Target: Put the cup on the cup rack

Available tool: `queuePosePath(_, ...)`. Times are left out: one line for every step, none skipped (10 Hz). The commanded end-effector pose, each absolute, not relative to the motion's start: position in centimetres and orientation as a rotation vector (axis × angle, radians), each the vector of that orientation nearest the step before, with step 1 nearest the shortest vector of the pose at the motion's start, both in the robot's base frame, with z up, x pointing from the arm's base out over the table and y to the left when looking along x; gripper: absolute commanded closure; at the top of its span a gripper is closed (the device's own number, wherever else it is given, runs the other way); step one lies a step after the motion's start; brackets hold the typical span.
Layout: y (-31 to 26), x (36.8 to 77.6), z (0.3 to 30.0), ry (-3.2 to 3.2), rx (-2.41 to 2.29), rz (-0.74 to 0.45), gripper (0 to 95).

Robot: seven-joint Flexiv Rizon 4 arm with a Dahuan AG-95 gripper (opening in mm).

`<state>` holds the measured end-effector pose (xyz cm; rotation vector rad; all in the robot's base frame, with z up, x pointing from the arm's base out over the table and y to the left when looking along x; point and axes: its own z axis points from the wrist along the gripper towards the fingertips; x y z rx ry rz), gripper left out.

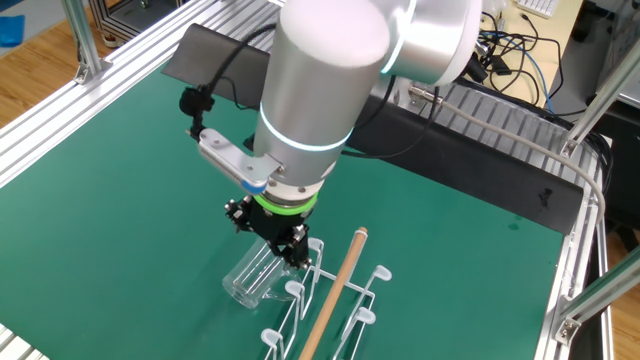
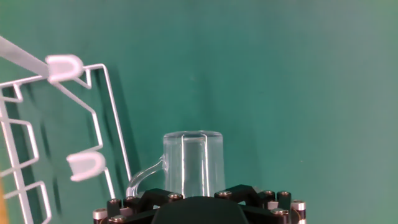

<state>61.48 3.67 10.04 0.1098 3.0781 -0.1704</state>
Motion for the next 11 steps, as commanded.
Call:
queuePosePath(3.7, 61.4, 9.3, 3.081, 0.122, -0.16, 0.0)
queuePosePath(3.7, 61.4, 9.0, 3.08, 0.124, -0.156, 0.0)
queuePosePath(3.7, 61.5, 8.6, 3.078, 0.134, -0.146, 0.0)
queuePosePath(3.6, 61.6, 8.0, 3.071, 0.15, -0.139, 0.0)
queuePosePath(3.5, 61.6, 7.6, 3.065, 0.161, -0.137, 0.0)
queuePosePath(3.4, 61.6, 7.2, 3.061, 0.168, -0.132, 0.0)
queuePosePath(3.4, 61.5, 7.0, 3.06, 0.169, -0.125, 0.0)
queuePosePath(3.4, 61.5, 6.8, 3.059, 0.171, -0.118, 0.0)
queuePosePath(3.4, 61.4, 6.4, 3.057, 0.175, -0.114, 0.0)
queuePosePath(3.4, 61.4, 6.2, 3.051, 0.181, -0.113, 0.0)
queuePosePath(3.4, 61.4, 6.2, 3.049, 0.181, -0.113, 0.0)
